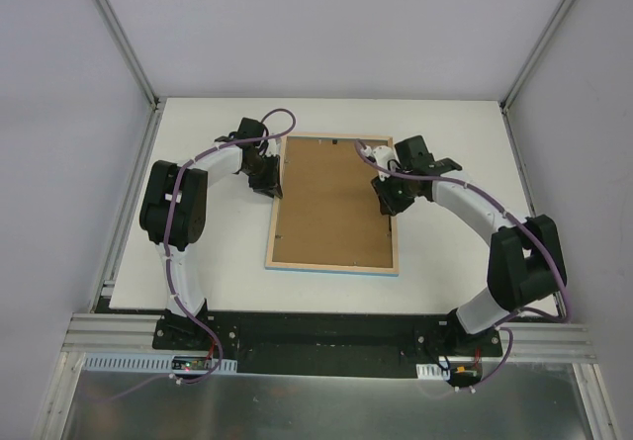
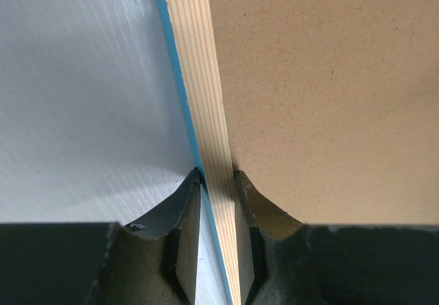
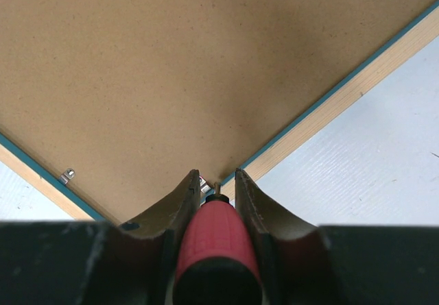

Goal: Take the photo out of the frame
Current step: Release the photo frame item from the photo frame.

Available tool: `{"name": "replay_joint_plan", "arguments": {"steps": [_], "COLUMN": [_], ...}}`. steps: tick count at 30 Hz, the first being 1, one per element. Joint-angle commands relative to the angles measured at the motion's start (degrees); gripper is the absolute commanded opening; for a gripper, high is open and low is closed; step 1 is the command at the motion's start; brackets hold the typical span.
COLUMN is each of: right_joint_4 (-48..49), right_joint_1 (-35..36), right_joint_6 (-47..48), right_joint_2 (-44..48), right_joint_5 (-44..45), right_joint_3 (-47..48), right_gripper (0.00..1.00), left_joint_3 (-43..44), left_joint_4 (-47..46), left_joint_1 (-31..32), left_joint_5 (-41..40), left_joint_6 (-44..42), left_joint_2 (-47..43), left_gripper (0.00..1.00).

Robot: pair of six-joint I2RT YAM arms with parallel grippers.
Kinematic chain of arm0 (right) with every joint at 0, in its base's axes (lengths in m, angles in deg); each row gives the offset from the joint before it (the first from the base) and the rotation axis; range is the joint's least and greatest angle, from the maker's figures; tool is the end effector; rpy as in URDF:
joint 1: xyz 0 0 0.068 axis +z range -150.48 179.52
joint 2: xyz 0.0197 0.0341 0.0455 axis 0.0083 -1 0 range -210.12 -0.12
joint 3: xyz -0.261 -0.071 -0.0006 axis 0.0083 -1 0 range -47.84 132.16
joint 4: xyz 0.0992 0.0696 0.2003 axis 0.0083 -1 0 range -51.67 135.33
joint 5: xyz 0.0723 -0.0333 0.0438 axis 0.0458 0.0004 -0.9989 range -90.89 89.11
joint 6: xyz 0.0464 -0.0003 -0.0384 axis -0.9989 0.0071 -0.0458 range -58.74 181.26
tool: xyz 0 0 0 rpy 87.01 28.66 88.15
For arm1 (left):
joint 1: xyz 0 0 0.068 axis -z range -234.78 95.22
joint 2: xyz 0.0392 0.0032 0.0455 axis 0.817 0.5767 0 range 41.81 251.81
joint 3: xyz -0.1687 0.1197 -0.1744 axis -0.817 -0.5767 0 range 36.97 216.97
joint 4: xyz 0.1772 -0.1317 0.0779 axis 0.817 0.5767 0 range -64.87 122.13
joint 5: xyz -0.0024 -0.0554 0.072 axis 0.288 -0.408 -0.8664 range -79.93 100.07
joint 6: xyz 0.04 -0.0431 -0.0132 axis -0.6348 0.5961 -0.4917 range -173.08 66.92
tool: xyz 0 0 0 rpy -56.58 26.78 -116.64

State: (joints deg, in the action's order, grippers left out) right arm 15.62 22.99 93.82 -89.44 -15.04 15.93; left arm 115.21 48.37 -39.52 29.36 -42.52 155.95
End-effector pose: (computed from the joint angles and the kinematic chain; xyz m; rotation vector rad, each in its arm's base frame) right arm 0.2745 0.1310 0.2399 -1.2639 2.1687 0.2483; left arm 0.3785 -0.1185 0.1747 0.2310 2.6219 -0.5976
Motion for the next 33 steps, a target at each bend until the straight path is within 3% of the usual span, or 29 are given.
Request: {"name": "replay_joint_plan", "arguments": {"steps": [1, 19, 33], "right_joint_4": [-1.39, -16.33, -21.35], "right_joint_1": [-0.08, 1.23, -0.08], "right_joint_6": [-0.39, 3.48, -2.13], "right_joint_2": [-1.56, -10.43, -15.45], "right_joint_5": [0.36, -0.35, 0.09], "right_joint_3": [3.46, 12.78, 15.33], "right_gripper": [0.01, 0.01, 0.01], "left_joint_3": [-1.86, -2.12, -2.83], "left_joint_4": [-0.22, -0.31, -0.66], "left_joint_1": [-0.41, -0.41, -0.33], "left_joint_5": [-3.29, -5.31, -8.74], "left_joint_6": [-0.37, 0.59, 2.88], "left_joint_2": [3.1, 2.84, 2.48], "left_gripper": [0.0, 0.0, 0.0]}}
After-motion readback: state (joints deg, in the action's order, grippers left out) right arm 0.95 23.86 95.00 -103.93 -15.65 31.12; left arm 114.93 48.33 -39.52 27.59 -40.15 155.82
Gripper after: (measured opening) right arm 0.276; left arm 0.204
